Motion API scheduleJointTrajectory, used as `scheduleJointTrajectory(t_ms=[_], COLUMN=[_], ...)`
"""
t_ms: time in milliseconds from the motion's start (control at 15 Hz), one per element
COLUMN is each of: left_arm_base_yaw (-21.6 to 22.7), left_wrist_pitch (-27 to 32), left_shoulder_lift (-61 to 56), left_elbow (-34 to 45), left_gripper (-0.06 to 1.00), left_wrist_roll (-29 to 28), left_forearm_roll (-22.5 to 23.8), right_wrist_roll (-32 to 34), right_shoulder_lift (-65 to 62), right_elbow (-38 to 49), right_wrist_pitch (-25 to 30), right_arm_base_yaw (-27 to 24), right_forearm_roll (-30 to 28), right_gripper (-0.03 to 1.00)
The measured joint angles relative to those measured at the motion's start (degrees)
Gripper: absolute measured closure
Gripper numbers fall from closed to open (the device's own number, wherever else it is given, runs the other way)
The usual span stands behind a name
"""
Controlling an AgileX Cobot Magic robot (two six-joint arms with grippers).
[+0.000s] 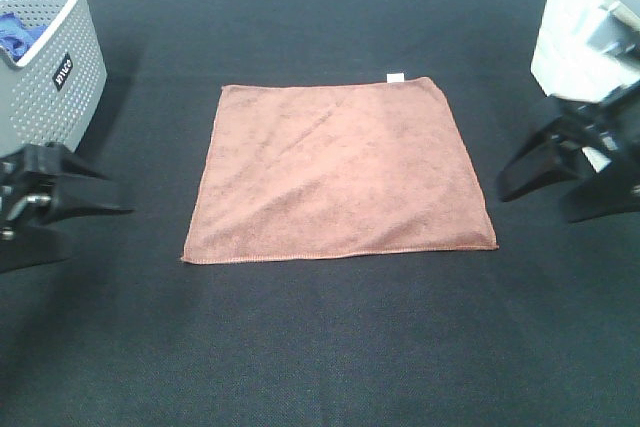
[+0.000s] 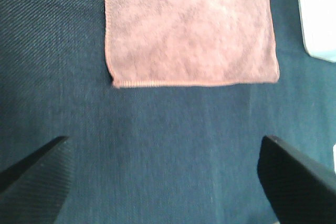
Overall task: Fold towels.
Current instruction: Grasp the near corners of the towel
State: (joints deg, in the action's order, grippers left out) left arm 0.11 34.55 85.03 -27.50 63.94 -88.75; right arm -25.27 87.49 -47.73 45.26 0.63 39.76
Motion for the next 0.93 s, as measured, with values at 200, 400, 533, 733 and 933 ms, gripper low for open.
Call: scheduleJointTrajectory(t_ms=[200,400,533,733,933], left_arm_base_yaw=[0.0,0.0,0.0,0.0,0.0], left_wrist_pitch=[2.9,6.8,8.8,8.9,10.2], left_shoulder_lift=[10.7,16.8,22.3,27.4,29.7], left_elbow=[-1.4,-4.9,-8.8,-12.3,-14.4], left_gripper=[0.05,0.06,0.11,0.13,0.14], left_wrist_roll=[13.1,15.0,15.6,15.6,15.6], left_forearm_roll=[-9.6,-10.3,-10.5,-10.6,-10.6], right_wrist_roll=[-8.0,-10.9,-11.5,-12.0,-12.4], right_shoulder_lift=[10.4,16.2,20.6,23.8,26.4], right_elbow=[-2.8,-6.0,-9.2,-10.4,-11.6], right_wrist_pitch=[-0.7,-0.7,-0.9,-2.9,-3.6], right_arm_base_yaw=[0.0,0.0,0.0,0.0,0.0], right_forearm_roll=[7.2,9.5,9.7,8.6,8.4], right_gripper=[0.24,0.24,0.24,0.24,0.24])
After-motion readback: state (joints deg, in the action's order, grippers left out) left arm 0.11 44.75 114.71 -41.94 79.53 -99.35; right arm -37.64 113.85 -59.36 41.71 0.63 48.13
